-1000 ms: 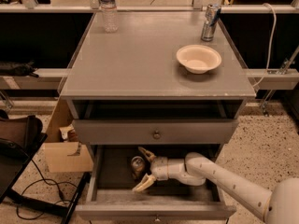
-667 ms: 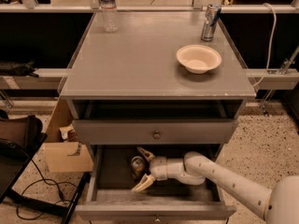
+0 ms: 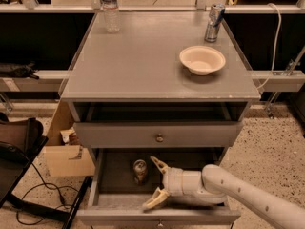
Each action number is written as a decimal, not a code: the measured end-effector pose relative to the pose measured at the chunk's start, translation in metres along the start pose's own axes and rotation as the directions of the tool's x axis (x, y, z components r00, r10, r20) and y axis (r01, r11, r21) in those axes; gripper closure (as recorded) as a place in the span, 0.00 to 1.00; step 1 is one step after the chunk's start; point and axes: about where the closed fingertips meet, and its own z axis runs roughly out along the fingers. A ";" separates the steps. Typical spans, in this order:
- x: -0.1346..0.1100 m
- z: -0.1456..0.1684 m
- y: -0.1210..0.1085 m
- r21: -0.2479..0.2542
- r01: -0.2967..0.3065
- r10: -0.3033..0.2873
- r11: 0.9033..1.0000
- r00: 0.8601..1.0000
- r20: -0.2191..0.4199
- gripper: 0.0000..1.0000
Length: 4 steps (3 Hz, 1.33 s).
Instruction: Place orange can into middle drawer
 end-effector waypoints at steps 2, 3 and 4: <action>-0.057 -0.087 0.053 0.119 0.021 -0.001 0.993 0.987 -0.161 0.00; -0.104 -0.132 0.073 0.168 0.111 -0.056 0.979 0.952 -0.301 0.00; -0.143 -0.163 0.071 0.159 0.244 -0.156 0.957 0.889 -0.430 0.00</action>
Offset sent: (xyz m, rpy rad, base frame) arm -0.1107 -0.0989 0.1343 -0.2799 -0.0512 -0.2160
